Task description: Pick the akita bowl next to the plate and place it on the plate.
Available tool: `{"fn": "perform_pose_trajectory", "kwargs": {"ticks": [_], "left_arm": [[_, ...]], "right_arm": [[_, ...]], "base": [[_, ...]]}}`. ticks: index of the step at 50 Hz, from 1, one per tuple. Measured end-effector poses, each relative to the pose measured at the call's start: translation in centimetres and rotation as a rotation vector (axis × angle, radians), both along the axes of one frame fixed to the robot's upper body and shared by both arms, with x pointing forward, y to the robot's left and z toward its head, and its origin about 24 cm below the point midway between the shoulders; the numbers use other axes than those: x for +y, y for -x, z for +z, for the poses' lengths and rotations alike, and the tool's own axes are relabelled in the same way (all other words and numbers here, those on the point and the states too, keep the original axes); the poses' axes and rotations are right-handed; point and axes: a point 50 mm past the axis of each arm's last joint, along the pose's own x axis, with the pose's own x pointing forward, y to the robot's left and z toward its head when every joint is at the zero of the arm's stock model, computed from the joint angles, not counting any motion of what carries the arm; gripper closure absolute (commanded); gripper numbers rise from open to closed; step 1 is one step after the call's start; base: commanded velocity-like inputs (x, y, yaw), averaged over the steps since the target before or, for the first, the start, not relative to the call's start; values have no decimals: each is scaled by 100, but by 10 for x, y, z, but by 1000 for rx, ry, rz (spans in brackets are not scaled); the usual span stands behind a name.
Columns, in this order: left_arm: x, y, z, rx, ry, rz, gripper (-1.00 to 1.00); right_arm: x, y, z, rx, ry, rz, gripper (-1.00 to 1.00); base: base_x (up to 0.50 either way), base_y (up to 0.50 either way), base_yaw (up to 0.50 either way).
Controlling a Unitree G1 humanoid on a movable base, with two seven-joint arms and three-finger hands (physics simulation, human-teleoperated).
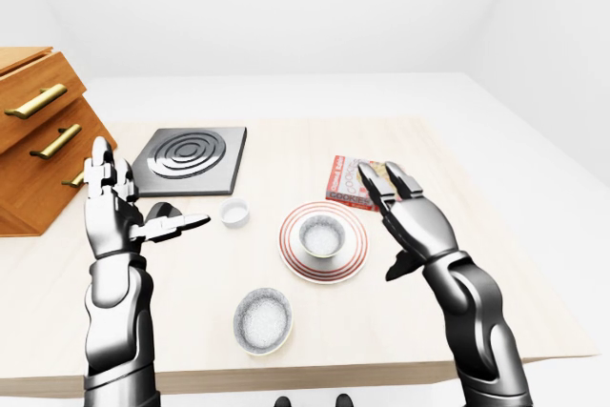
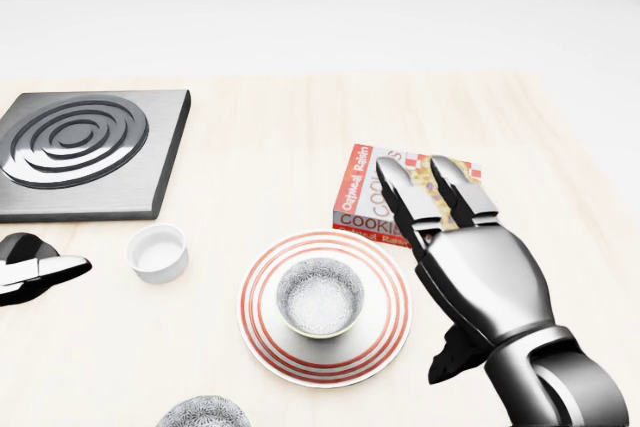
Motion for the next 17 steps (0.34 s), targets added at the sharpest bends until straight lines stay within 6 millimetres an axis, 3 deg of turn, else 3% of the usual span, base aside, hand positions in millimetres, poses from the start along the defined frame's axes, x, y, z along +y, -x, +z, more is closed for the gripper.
{"fn": "perform_pose_trajectory", "kwargs": {"ticks": [17], "left_arm": [[0, 1, -1, 1, 0, -1, -100]], "right_arm": [[-24, 1, 34, -63, -19, -13, -100]], "base": [[0, 0, 0]]}}
